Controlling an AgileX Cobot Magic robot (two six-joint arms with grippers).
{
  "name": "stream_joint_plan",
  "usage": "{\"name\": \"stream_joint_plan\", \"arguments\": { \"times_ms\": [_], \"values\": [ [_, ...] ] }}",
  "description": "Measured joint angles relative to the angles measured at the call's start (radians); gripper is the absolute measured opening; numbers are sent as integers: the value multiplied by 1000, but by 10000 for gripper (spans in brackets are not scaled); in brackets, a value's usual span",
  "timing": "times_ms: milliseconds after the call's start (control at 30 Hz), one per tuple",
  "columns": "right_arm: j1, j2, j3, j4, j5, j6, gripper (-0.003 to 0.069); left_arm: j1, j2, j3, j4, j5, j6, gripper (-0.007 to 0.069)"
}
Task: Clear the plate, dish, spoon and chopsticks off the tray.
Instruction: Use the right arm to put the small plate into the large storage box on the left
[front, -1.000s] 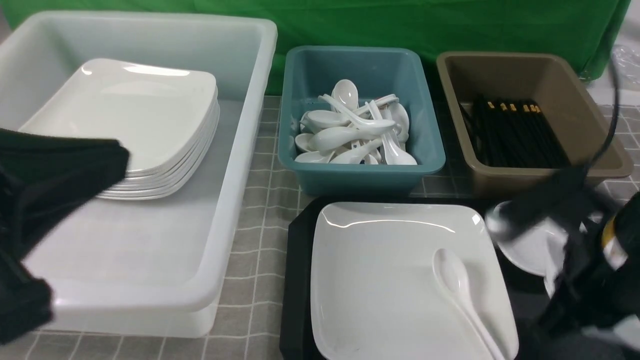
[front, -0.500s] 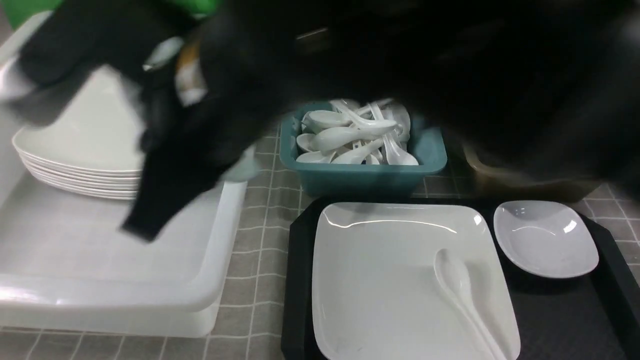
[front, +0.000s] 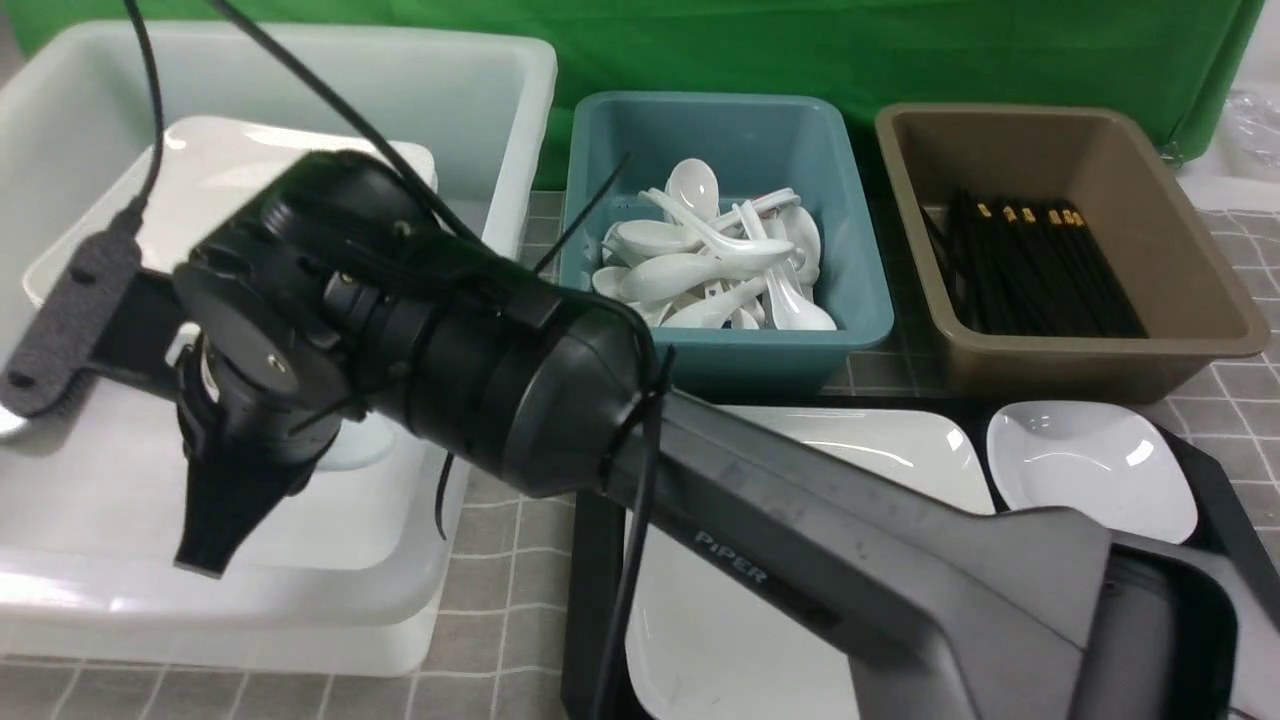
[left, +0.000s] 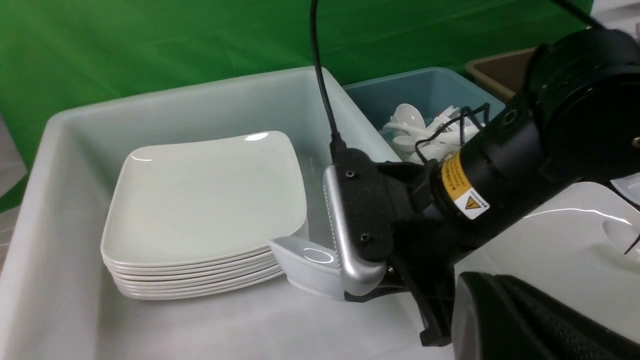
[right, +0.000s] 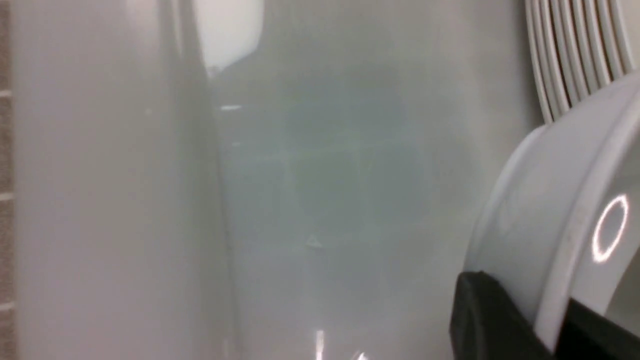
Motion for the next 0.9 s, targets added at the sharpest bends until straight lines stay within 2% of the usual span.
{"name": "stream_joint_plan", "arguments": {
  "times_ms": [567,700,833,900],
  "values": [
    [-11,36,-1,58,-23,-12,70,0,0,9,-63,-11,7,6],
    [-11,37,-1,59,-25,-12,156,0,0,9,-76,-14,11,6],
    [-11,38,-1,63,-17,-10,314,0,0,9,-88,-14,37,6],
    [-11,38,-2,64,-3,-10,369,0,0,9,-89,-14,39,6]
  ]
}}
